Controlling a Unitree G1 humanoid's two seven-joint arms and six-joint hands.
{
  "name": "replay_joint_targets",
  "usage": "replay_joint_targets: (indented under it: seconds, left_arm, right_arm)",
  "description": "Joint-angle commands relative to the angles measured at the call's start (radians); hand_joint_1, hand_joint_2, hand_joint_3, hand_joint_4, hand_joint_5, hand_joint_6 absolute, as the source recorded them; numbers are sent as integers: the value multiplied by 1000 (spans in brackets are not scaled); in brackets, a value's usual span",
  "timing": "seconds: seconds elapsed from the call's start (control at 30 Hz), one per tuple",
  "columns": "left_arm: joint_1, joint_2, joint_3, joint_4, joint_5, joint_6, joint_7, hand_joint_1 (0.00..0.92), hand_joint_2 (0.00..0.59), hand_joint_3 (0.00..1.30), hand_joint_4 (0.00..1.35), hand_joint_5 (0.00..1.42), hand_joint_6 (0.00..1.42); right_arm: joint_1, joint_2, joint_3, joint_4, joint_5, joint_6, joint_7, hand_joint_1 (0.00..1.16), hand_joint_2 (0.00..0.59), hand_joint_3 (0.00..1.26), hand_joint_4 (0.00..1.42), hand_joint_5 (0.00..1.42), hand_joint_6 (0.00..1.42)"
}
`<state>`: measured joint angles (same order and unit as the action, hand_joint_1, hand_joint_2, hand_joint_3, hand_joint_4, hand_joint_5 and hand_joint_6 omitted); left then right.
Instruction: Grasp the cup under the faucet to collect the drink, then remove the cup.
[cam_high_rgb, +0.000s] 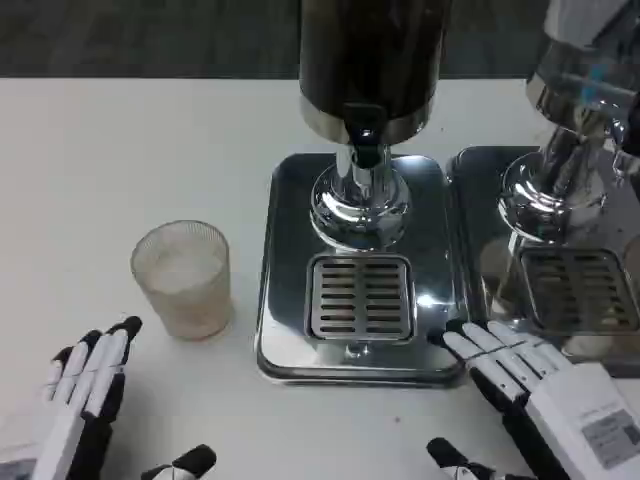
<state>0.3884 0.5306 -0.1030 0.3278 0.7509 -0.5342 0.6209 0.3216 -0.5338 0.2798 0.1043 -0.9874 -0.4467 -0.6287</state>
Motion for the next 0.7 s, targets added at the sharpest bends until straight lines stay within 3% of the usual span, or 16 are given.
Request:
replay_joint_targets:
  seconds: [0.03,0.5,0.7]
  left_arm:
    - [5,1,-8,-6,-8,5,-16,0,84,6,0,0,0]
    - [7,-5,0,-1,-28,-5,-11,0,84,5,0,0,0]
    - [9,-31,38,23,-130,-82,12,0,70,0,0,0,0]
  right_arm:
    - [15,-6,-3,-10,19,-4,-15,468,333,178,140,144,230]
    - [16,-5,-7,-9,40,-7,-12,467,333,186,141,144,230]
    - [9,8,-10,-21,74,-14,-4,467,333,187,142,151,244]
